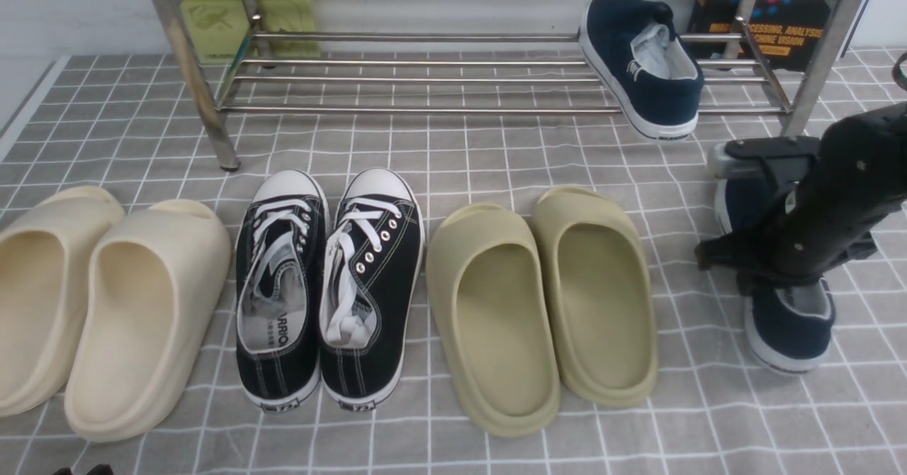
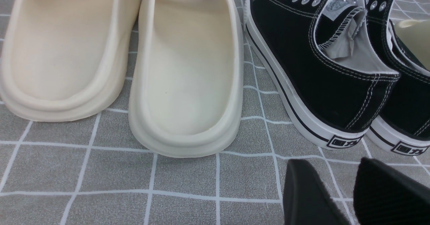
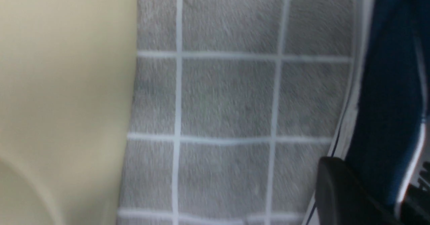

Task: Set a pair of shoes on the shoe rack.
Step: Use the right arm to grab the shoe closest to it, then use the right arm to put a shoe into the shoe rack

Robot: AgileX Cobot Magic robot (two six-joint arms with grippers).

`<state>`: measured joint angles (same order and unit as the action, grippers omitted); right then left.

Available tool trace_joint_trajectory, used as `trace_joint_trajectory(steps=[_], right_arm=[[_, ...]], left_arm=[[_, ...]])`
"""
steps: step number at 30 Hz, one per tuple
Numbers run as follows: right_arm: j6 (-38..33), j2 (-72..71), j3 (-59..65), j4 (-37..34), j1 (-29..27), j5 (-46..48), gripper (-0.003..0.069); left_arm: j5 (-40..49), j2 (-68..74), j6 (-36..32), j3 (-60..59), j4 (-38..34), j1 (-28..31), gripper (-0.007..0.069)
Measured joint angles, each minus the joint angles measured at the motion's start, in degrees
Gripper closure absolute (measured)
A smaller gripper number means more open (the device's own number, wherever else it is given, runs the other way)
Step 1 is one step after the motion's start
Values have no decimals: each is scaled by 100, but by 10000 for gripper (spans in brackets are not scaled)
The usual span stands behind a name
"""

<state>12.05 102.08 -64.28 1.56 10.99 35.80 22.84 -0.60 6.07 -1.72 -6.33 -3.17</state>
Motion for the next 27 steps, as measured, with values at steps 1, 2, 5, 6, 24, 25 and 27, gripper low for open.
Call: trace_joint_trajectory(steps=[1, 2, 5, 6, 24, 25, 27], right_arm=[[-82, -124, 0, -33, 0, 168, 634], [-91, -178, 0, -47, 0, 194, 634], [-351, -558, -191, -237, 71, 826, 634], [-394, -596, -300, -259, 81, 932, 634], [-816, 49, -2560, 52, 195, 2759, 634], [-891, 49, -2566, 14, 253, 2790, 634], [-968, 49, -2566, -71, 383, 2838, 634]], left_arm=[[0, 0, 0, 0, 0, 0, 386], [0, 0, 0, 0, 0, 0, 386], [0, 0, 0, 0, 0, 0, 386], [0, 0, 0, 0, 0, 0, 386], [0, 0, -5, 0, 0, 0, 386], [0, 0, -5, 0, 0, 0, 386], [0, 0, -5, 0, 0, 0, 386]])
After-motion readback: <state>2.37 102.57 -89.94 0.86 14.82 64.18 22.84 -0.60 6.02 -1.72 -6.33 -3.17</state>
